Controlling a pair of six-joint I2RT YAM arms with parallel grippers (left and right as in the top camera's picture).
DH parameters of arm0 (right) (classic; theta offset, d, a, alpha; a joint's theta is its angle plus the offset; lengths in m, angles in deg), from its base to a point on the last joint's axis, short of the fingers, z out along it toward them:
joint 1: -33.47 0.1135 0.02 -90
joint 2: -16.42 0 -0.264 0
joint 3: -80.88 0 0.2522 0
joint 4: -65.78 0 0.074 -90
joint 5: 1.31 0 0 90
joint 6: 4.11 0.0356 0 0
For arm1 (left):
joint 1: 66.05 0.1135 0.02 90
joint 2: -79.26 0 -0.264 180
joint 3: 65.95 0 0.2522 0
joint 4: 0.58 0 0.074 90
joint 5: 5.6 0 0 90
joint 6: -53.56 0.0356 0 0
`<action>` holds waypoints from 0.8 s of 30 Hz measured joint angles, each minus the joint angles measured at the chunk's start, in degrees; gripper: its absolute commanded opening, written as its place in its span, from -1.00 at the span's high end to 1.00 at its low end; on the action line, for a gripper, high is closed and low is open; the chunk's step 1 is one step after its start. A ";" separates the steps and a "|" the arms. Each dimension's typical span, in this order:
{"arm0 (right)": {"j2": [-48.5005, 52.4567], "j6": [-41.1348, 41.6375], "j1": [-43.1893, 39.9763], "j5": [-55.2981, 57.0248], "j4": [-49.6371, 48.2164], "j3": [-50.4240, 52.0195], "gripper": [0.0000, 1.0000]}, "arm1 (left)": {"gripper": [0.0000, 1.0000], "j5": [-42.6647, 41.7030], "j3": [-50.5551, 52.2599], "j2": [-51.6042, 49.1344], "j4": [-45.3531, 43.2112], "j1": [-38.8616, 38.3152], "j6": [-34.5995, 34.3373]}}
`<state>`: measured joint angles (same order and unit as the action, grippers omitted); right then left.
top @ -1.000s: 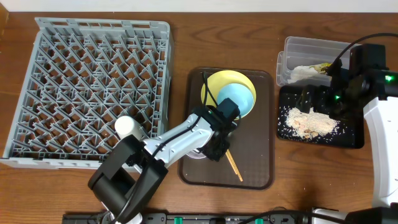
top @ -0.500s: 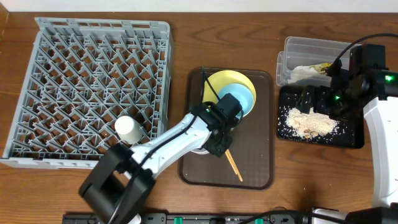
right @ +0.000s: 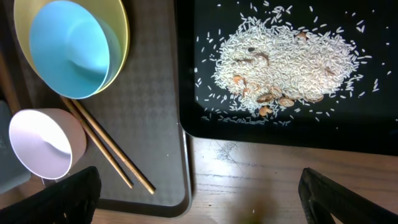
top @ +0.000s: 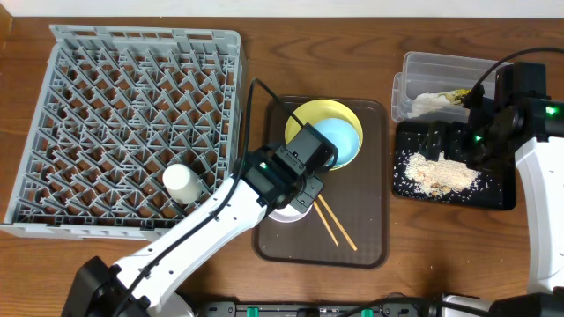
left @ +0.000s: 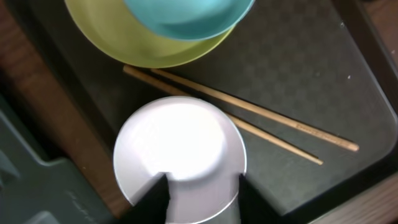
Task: Sort waste into correct bins and load items into the dishwasher
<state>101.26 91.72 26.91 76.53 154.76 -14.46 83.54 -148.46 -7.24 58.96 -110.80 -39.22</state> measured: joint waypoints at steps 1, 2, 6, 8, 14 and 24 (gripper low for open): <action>0.00 0.02 0.00 0.02 0.04 0.00 -0.98 | 0.03 -0.02 0.00 -0.20 -0.04 -0.07 -0.09; 0.00 0.00 0.00 0.00 0.13 0.00 -0.99 | 0.03 -0.04 0.00 -0.44 -0.11 -0.24 -0.17; 0.00 0.02 0.00 0.00 0.33 0.00 -0.99 | -0.01 -0.07 0.00 -2.58 -0.46 -2.21 -0.39; 0.00 0.00 0.00 0.00 0.46 0.00 -0.98 | -0.01 -0.09 0.00 -5.03 -0.61 -3.78 -0.37; 0.00 0.00 -0.28 0.02 0.55 0.00 -0.99 | -0.01 -0.26 0.00 -13.29 -0.59 -6.73 -0.37; 0.00 -0.02 -0.37 0.02 0.61 0.00 -0.99 | 0.84 1.22 0.02 -22.08 0.07 -6.91 -0.48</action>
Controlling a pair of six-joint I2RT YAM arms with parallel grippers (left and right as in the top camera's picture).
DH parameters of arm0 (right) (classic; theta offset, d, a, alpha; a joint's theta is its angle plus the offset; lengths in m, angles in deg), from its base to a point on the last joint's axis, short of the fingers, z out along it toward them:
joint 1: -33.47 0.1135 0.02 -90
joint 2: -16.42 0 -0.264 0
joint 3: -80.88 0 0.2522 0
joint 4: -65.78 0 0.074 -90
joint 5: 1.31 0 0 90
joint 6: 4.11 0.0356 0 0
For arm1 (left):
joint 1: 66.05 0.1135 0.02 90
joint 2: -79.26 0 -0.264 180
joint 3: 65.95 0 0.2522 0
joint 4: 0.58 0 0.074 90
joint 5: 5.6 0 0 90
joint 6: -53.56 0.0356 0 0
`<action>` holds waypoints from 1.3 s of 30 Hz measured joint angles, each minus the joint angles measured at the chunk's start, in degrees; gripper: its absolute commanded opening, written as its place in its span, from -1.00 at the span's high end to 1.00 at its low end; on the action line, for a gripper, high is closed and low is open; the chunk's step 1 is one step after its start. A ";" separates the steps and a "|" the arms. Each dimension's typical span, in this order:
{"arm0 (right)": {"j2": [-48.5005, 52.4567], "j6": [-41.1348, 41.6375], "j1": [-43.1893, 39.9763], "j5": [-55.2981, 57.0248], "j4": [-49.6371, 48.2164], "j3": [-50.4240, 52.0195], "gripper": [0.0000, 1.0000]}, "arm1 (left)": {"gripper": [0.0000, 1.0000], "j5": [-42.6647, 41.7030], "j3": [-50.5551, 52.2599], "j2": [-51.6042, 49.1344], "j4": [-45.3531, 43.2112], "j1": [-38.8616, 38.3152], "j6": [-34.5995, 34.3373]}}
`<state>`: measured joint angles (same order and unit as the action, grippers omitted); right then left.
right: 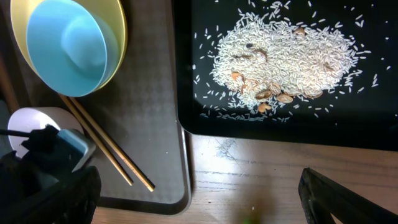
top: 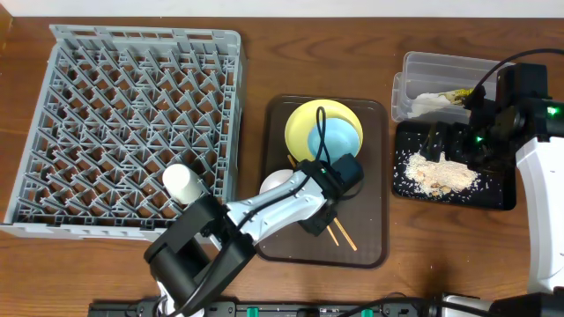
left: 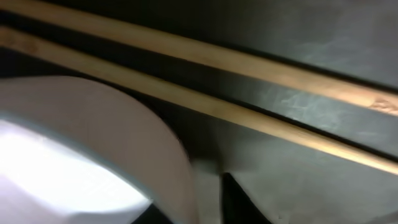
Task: Sort waste into correct bins and load items into the dishwasher
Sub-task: 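Carry the white cup with the left gripper and place it in the dish rack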
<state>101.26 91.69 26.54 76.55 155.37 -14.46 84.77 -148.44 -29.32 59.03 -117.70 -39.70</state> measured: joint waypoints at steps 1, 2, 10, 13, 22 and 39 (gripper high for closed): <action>0.00 0.00 0.00 0.00 0.02 0.00 -0.99 | 0.84 1.11 0.00 0.00 0.00 0.02 -0.24; 0.00 0.00 0.00 0.00 0.04 0.00 -0.98 | 0.85 1.99 0.00 0.00 0.00 0.02 -0.09; 0.00 -0.02 0.00 0.00 0.09 0.00 -0.99 | 0.85 10.69 -1.11 0.00 5.14 -0.15 0.09; 0.00 -0.02 0.00 0.02 0.09 0.00 -0.99 | 0.85 12.59 -3.74 0.04 8.55 -0.15 0.09; 0.00 -0.02 0.00 0.00 0.20 0.00 -0.99 | 0.85 14.23 -10.58 11.87 11.13 2.84 0.35; 0.00 -0.02 0.00 0.02 0.42 0.00 -0.98 | 0.85 -30.47 -10.91 21.44 6.14 47.65 11.54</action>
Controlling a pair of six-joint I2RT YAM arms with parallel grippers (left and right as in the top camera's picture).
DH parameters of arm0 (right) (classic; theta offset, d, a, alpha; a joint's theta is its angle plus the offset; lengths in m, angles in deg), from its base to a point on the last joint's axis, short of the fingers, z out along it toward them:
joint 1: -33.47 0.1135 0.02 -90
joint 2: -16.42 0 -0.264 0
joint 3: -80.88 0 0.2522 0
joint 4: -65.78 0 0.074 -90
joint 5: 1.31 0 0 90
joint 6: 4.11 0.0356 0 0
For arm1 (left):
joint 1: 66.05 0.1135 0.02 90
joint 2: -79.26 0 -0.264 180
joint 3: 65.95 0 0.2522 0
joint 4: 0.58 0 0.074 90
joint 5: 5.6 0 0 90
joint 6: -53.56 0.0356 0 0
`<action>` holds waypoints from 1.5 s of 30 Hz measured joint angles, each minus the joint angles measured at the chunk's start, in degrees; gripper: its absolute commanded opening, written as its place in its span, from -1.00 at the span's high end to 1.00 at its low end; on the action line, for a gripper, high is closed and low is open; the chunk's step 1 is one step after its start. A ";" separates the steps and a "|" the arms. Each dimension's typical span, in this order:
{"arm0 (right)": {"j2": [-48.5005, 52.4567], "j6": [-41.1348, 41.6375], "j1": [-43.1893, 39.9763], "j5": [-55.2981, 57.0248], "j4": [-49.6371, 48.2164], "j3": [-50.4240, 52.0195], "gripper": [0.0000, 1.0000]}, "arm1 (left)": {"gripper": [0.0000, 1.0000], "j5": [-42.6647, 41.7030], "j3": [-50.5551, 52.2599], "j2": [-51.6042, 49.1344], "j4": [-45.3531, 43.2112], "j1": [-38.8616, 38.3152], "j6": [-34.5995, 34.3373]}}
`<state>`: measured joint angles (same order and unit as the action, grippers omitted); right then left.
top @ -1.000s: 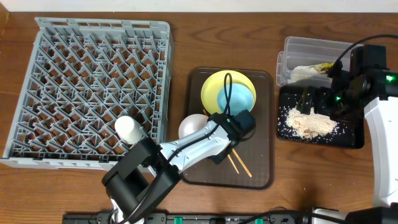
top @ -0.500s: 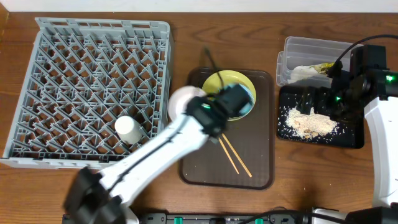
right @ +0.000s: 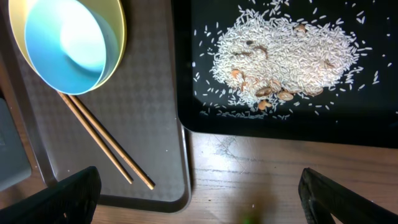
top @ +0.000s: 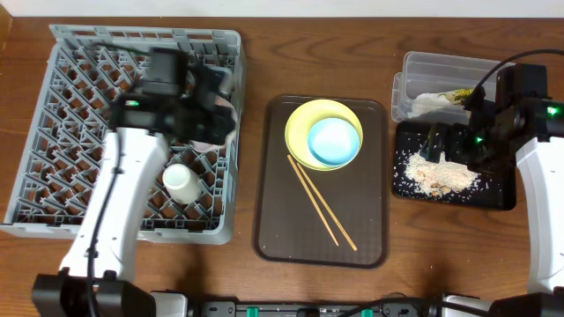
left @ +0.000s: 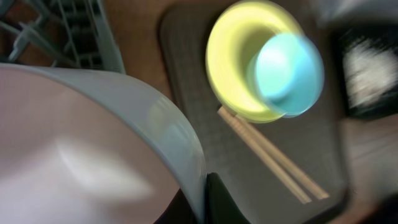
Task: Sort waste into correct bins and load items into the dishwasher
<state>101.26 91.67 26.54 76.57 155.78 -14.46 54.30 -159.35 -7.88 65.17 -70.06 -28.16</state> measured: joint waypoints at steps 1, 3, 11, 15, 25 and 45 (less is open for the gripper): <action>0.00 0.00 0.00 0.00 0.02 0.00 -0.98 | 0.85 -3.32 0.00 0.00 -0.39 2.32 0.39; 0.00 0.00 0.00 0.00 0.02 0.00 -0.99 | 0.85 -9.90 0.00 -0.07 -1.27 6.45 0.85; 0.00 0.00 0.00 -0.02 0.04 0.00 -0.99 | 0.85 -33.81 0.00 -4.66 -2.40 17.16 1.31; 0.00 0.00 0.00 0.00 0.00 0.00 -0.98 | 0.85 -41.83 0.00 -10.40 -3.21 20.76 1.46; 0.00 0.00 0.00 -0.02 0.46 0.00 -0.99 | 0.85 -52.04 0.00 -22.93 -8.31 25.77 1.20; 0.00 0.00 0.00 -0.02 0.90 0.00 -0.99 | -0.23 -42.60 -0.24 -27.32 -4.24 35.78 0.37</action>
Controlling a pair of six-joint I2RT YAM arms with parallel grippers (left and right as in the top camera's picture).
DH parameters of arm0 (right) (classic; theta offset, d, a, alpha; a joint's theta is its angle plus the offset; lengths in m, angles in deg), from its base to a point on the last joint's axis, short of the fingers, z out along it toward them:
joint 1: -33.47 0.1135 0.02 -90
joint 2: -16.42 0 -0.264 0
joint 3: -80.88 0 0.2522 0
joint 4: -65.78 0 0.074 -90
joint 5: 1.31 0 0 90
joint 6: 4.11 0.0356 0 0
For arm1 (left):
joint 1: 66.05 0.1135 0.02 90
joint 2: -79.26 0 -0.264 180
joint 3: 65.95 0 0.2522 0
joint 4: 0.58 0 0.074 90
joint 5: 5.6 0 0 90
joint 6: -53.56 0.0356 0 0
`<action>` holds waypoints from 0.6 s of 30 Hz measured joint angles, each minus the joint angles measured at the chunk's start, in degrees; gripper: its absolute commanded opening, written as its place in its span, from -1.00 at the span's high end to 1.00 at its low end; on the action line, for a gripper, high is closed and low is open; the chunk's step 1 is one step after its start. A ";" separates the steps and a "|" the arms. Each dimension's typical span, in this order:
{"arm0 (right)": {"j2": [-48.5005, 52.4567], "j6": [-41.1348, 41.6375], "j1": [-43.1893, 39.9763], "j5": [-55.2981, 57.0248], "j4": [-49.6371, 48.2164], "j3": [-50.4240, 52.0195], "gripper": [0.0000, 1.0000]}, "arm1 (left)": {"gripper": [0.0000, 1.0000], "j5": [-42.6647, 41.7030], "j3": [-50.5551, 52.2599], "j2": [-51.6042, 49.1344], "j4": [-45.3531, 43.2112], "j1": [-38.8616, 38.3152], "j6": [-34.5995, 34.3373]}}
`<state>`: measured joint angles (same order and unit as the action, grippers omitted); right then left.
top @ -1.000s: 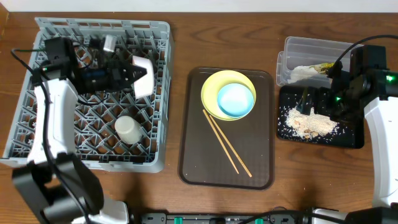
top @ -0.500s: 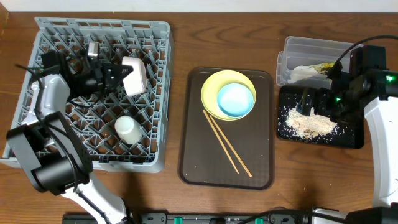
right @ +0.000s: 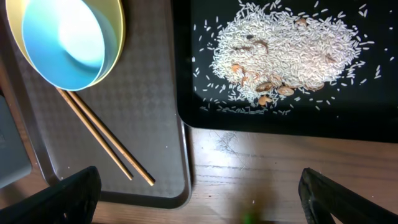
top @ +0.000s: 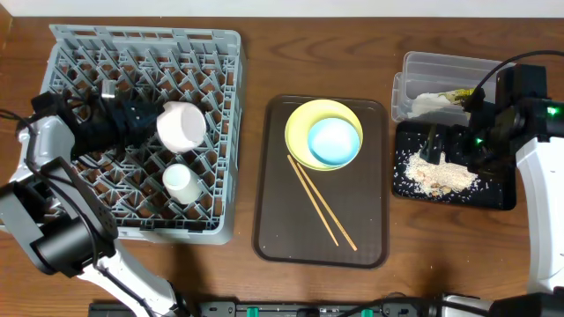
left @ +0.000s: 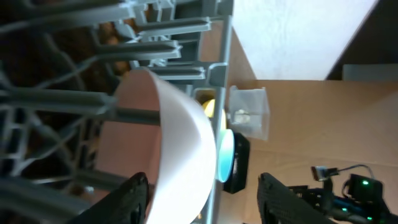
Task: Sort waste into correct bins and load items into the dishwasher
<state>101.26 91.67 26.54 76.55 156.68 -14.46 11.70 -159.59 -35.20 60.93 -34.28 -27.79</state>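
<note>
A pale pink bowl (top: 181, 125) stands on edge between the tines of the grey dish rack (top: 88, 53). My left gripper (top: 141, 119) reaches in from the rack's left side. In the left wrist view the bowl (left: 180, 149) sits between the spread fingers of the open gripper (left: 204, 186). A white cup (top: 181, 183) lies in the rack just below it. On the brown tray (top: 291, 238) are a yellow bowl (top: 300, 119) with a blue bowl (top: 333, 141) nested inside, and a pair of chopsticks (top: 322, 201). My right gripper (right: 199, 193) hangs open over the table, holding nothing.
A black tray (top: 493, 194) at the right holds spilled rice (right: 286, 50) with some scraps. Behind it stands a clear plastic container (top: 441, 70) with waste in it. Bare wood lies between the two trays.
The left gripper held the pale bowl above the rack's right side; now the bowl stands in the rack and the gripper is open around it, reaching from the left. The right arm stayed put.
At first my left gripper was over the pale bowl on the brown tray. Then it was low at the bowl's rim beside the chopsticks. Then the bowl was off the tray, held over the rack. Now it stands in the rack, released.
</note>
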 measured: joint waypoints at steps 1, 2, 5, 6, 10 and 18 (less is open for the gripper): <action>0.00 0.00 0.00 0.02 0.02 0.00 -0.98 | -0.27 0.48 0.00 0.00 0.00 0.26 0.09; 0.00 0.00 0.00 0.02 0.07 0.00 -0.98 | -0.31 0.90 0.00 0.00 -0.04 0.48 0.00; 0.00 0.00 0.00 0.02 0.15 0.00 -0.99 | -0.48 1.62 0.00 0.98 0.04 1.20 -0.44; 0.00 0.00 0.00 0.02 0.17 0.00 -0.99 | -0.50 1.86 0.02 1.99 0.02 1.36 -0.50; 0.00 0.00 0.00 0.13 0.24 0.00 -0.99 | -0.50 4.92 0.02 8.85 -0.02 1.07 -1.57; 0.00 0.04 0.00 1.73 1.27 0.00 -0.99 | -0.75 20.70 0.02 25.33 -0.70 -10.73 -4.31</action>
<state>101.26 91.72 26.54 78.28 157.95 -14.46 32.40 -159.57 -9.87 60.23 -45.01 -32.10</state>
